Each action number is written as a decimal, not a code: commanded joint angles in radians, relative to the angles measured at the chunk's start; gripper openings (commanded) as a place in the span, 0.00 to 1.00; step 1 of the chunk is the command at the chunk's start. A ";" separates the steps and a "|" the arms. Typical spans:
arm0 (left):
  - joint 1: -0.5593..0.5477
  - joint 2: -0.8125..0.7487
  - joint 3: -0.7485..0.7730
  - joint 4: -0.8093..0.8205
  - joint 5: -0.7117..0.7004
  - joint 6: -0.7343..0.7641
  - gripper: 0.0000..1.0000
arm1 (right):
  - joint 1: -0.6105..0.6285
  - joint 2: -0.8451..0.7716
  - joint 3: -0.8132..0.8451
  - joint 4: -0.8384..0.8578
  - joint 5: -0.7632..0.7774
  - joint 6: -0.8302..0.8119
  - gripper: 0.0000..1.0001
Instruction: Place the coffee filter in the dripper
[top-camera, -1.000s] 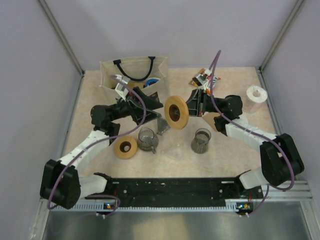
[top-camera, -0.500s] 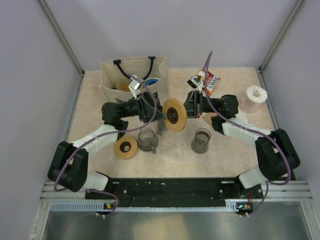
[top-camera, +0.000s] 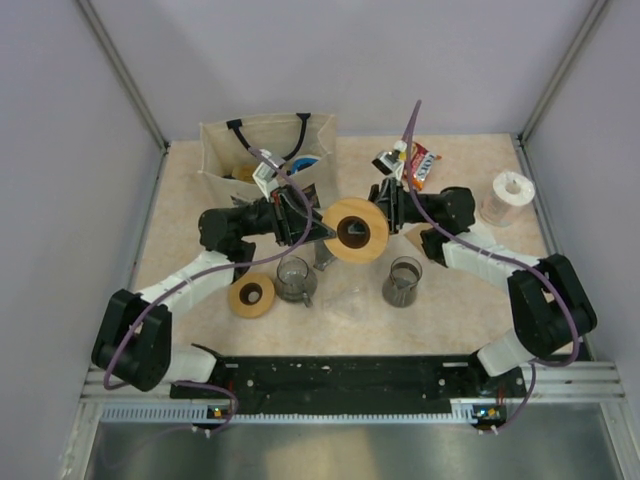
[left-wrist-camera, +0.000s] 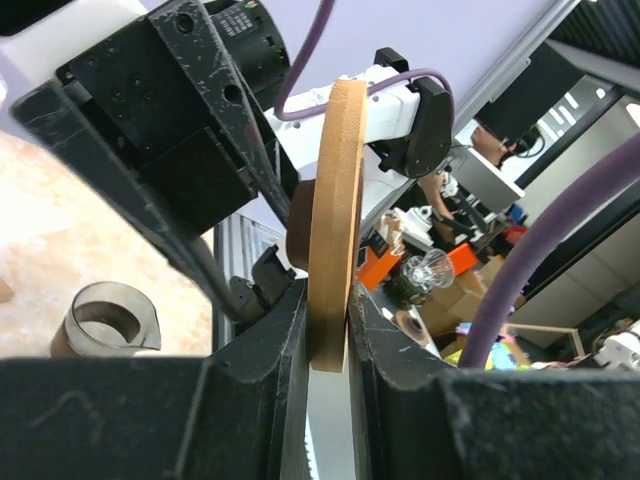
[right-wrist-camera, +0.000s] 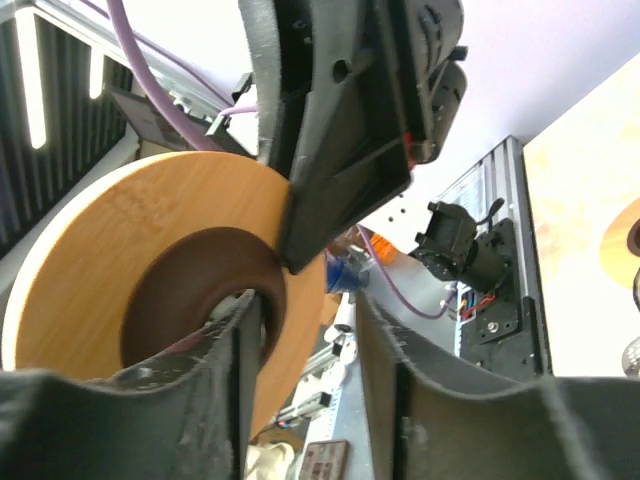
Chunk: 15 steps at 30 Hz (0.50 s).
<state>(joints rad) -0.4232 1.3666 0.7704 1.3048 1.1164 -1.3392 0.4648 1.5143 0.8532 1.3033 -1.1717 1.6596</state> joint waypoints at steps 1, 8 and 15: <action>-0.003 -0.089 -0.016 0.120 -0.010 0.087 0.00 | -0.086 -0.081 0.021 0.087 0.053 -0.107 0.49; -0.006 -0.219 -0.025 -0.224 -0.084 0.299 0.00 | -0.302 -0.334 -0.014 -0.722 0.249 -0.687 0.82; -0.008 -0.253 0.058 -0.757 -0.302 0.508 0.00 | -0.322 -0.678 0.035 -1.496 1.105 -1.132 0.99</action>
<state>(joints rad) -0.4309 1.1076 0.7578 0.8467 0.9764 -0.9676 0.1474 1.0302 0.8753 0.2310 -0.6064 0.8284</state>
